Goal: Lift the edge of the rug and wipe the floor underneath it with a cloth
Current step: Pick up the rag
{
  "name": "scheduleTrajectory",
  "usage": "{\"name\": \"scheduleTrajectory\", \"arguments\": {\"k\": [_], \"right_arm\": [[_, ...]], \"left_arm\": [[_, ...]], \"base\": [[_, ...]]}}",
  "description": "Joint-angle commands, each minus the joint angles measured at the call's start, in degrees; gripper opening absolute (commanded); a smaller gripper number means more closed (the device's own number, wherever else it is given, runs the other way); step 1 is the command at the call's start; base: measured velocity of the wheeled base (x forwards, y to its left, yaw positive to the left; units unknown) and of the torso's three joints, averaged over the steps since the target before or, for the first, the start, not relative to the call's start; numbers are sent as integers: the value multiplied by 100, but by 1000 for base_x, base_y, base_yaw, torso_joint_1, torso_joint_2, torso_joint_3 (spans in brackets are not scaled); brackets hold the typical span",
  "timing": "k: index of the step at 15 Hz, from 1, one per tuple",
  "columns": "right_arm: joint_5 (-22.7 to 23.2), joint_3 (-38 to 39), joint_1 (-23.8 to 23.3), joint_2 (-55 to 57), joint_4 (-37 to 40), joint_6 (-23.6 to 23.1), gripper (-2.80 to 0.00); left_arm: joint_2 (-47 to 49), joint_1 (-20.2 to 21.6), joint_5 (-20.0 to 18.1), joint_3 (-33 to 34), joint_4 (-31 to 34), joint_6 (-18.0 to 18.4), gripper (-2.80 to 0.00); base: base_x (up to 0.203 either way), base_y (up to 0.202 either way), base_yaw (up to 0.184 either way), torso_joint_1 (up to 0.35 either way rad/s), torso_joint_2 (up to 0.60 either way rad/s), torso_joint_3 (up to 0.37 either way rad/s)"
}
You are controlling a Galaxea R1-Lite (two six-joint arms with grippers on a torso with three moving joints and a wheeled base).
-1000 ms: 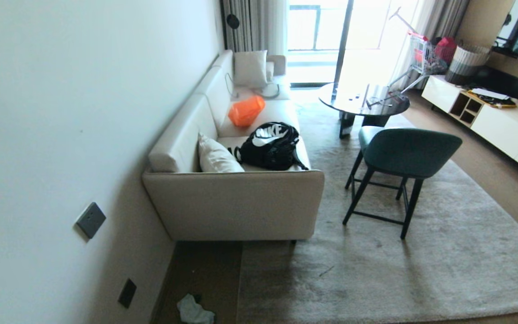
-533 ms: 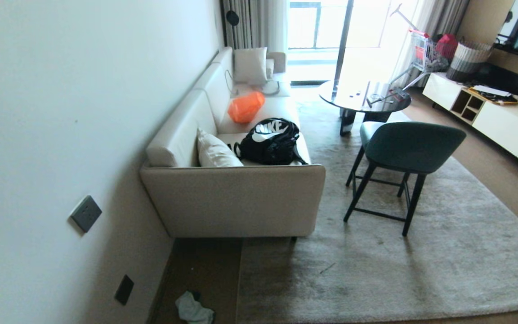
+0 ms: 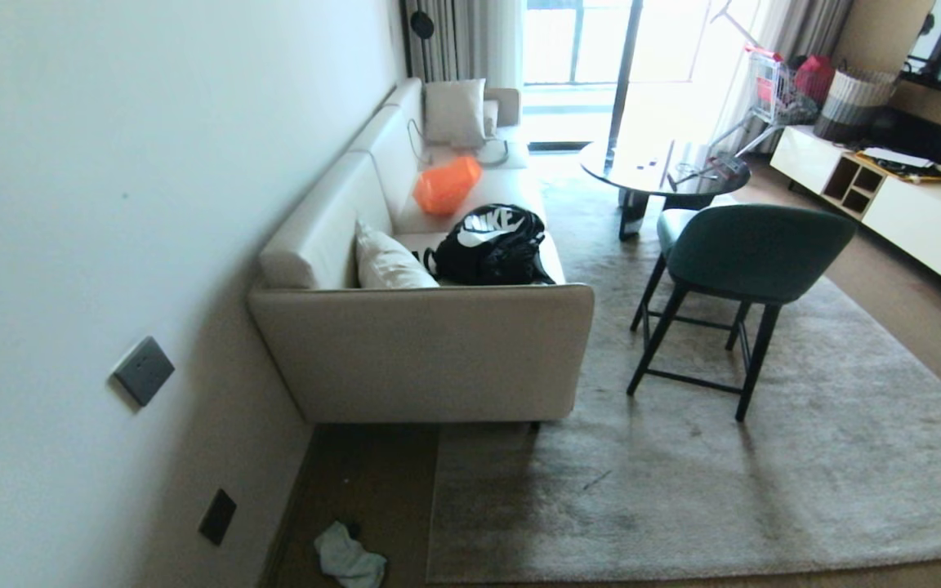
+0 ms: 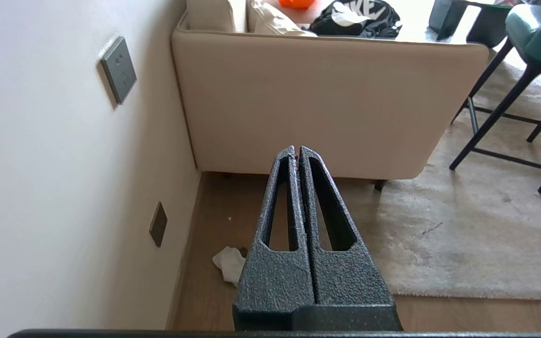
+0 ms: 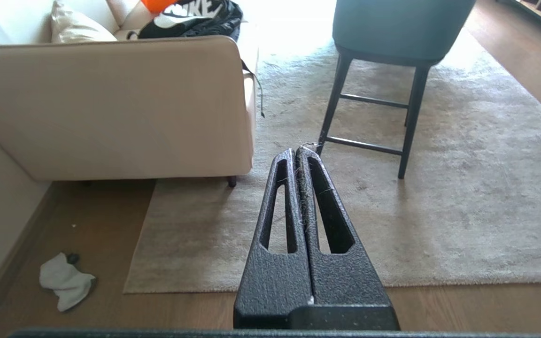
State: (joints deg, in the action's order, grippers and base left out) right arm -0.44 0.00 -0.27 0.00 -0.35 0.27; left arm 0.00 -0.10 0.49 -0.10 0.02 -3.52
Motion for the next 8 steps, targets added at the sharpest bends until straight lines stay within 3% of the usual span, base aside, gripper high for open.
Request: {"name": "scheduleTrajectory", "arguments": {"k": [1,8], "right_arm": [[0,0,0,0,0,0,-280],[0,0,0,0,0,0,-280]], "left_arm": [[0,1,6,1,-2,1,-280],[0,1,13,1,6,-8,-280]], "base": [[0,0,0,-167,441,275],[0,0,0,-176,532,351]]}}
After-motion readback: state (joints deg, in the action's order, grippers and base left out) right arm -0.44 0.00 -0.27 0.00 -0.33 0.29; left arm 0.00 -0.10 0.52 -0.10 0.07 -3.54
